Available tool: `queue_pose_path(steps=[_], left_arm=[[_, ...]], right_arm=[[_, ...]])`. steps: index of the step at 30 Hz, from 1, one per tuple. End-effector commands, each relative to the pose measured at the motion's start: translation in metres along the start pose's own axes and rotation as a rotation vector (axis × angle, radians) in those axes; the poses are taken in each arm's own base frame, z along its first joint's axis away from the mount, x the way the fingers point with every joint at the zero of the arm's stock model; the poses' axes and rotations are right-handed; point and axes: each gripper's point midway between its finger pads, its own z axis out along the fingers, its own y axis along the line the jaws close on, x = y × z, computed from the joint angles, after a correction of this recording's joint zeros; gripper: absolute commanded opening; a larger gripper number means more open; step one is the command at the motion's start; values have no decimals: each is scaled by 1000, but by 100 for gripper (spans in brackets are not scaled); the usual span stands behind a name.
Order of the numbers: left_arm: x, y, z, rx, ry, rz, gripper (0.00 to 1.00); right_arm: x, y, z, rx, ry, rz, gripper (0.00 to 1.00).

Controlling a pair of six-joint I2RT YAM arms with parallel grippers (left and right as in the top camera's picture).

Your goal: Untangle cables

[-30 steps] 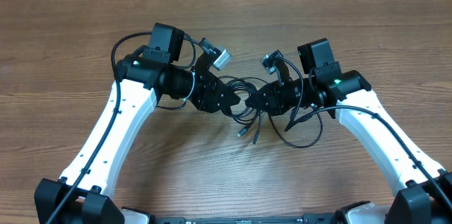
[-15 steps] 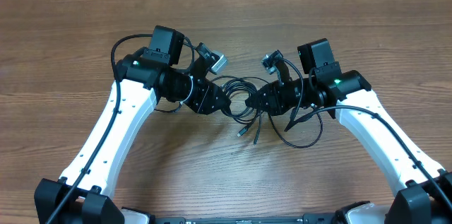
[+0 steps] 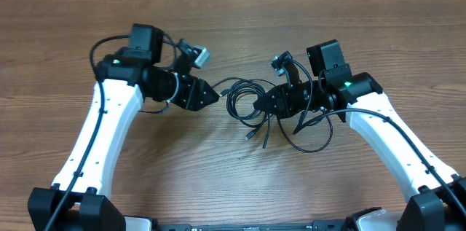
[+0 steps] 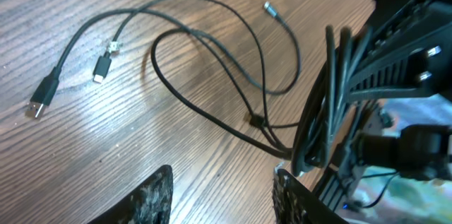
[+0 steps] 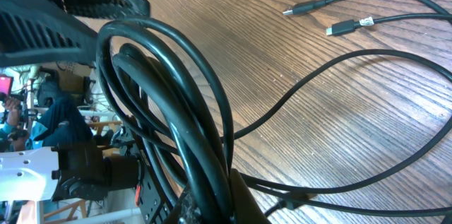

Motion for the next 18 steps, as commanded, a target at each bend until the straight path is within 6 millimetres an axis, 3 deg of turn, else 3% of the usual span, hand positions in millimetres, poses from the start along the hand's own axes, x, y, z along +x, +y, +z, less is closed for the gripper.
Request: queue_pose_path(steps=[1, 3, 8, 14, 18], left_arm=[[-10, -21, -4, 140, -54, 20, 44], [-15, -38, -1, 208, -69, 55, 41], [-15, -52, 8, 233, -54, 104, 37], [-15, -58, 12, 242, -49, 125, 18], [-16, -59, 13, 243, -52, 136, 17]], right_arm=[[-4, 2, -2, 1, -12, -1, 4], [-4, 2, -2, 1, -12, 3, 4], [-4, 2, -2, 2, -12, 10, 4], [-4, 2, -2, 2, -12, 11, 4], [-4, 2, -2, 2, -12, 18, 4]])
